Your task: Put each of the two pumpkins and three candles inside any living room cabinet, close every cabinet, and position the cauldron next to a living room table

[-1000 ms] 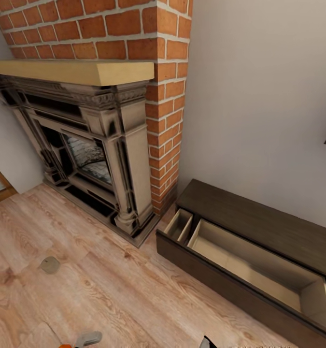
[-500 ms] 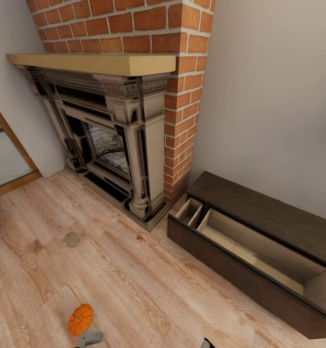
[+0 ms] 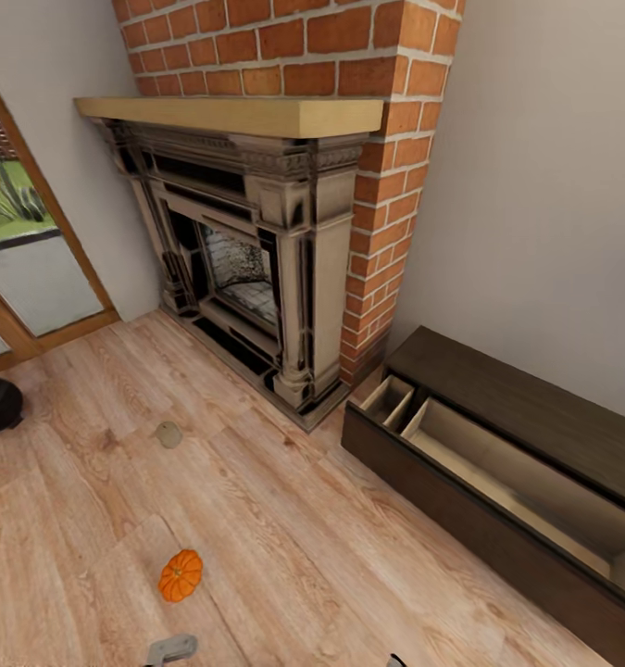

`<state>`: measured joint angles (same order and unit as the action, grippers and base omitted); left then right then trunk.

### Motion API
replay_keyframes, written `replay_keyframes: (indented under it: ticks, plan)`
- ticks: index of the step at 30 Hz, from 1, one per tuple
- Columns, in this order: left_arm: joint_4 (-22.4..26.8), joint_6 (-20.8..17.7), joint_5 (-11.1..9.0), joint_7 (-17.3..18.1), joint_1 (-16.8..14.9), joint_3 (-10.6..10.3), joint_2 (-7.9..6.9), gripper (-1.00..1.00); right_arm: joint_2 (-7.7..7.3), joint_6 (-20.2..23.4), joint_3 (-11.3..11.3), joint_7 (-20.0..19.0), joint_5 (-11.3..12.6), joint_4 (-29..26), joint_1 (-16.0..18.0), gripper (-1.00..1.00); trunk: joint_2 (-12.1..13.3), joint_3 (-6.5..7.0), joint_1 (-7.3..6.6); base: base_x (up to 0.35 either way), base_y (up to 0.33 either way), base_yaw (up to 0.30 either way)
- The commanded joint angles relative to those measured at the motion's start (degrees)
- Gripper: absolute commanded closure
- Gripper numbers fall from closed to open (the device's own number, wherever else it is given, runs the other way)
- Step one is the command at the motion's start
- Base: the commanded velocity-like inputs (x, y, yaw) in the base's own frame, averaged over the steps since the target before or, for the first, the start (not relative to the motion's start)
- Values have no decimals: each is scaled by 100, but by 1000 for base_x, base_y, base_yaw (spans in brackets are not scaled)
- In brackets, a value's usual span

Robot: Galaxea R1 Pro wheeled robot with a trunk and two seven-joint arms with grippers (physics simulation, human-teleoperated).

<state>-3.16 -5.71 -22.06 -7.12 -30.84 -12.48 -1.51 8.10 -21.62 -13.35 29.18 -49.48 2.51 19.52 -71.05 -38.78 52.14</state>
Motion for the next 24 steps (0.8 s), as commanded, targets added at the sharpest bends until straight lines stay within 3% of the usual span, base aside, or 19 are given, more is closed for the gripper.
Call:
replay_keyframes:
  ticks: [1, 11, 24]
  plan:
    - [0, 0, 0, 0, 1, 0, 0, -100, -1, 0, -1, 0, 0, -2, 0, -100, 0, 0, 0, -2, 0, 49]
    - [0, 0, 0, 0, 1, 0, 1, -100, -10, -1, -1, 0, 0, -4, -1, -100, 0, 78, 0, 0, 0, 26]
    - [0, 9, 0, 0, 0, 0, 45, -100, -10, -8, -1, 0, 0, 1, -3, -100, 0, 190, 0, 0, 0, 134]
